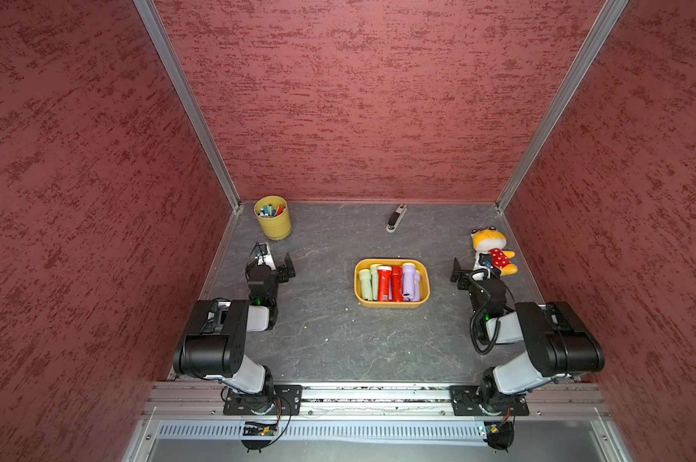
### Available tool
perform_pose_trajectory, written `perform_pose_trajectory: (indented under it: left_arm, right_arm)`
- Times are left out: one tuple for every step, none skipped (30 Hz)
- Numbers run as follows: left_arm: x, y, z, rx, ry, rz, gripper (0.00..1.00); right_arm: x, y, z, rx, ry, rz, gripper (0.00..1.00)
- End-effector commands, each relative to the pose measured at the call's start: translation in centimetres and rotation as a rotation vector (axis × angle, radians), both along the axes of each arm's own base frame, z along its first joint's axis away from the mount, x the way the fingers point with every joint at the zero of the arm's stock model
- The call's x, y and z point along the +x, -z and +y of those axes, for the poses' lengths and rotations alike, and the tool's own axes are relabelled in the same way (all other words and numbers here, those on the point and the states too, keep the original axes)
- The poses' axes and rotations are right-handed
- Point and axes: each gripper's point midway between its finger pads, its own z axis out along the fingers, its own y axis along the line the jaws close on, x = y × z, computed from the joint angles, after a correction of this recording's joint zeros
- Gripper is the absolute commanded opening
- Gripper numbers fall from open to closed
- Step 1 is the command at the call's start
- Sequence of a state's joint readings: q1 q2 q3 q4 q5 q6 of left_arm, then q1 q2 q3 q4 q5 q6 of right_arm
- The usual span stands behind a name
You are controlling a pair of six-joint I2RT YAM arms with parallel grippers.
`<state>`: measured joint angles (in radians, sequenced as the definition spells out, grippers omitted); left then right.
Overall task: Put the flashlights into the storage boxes
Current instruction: Reset both arms
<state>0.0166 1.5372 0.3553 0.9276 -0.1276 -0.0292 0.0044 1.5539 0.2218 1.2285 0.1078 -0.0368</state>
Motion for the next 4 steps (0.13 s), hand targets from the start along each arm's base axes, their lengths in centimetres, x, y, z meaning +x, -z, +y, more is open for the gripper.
perform_pose_trajectory:
  left_arm:
    - [0.21,-0.34,-0.35,-0.006,0.016,-0.009,0.99]
    - [0.19,-0.36,-0.34,-0.005,0.016,-0.011,0.99]
    - [0.19,-0.32,-0.37,-0.003,0.016,-0.009,0.99]
    - [0.21,-0.33,-0.38,-0.002,0.017,-0.01,0.99]
  right_arm:
    - [0.39,-0.99,0.2,0.013,-0.016,-0.035,0.99]
    - [0.44,-1.05,0.12,0.013,-0.014,-0.037,0.99]
    - [0.43,-1.02,0.07,0.013,-0.012,-0.035,0.99]
    - [0.42,-1.02,0.13,0.013,-0.015,-0.035,0.99]
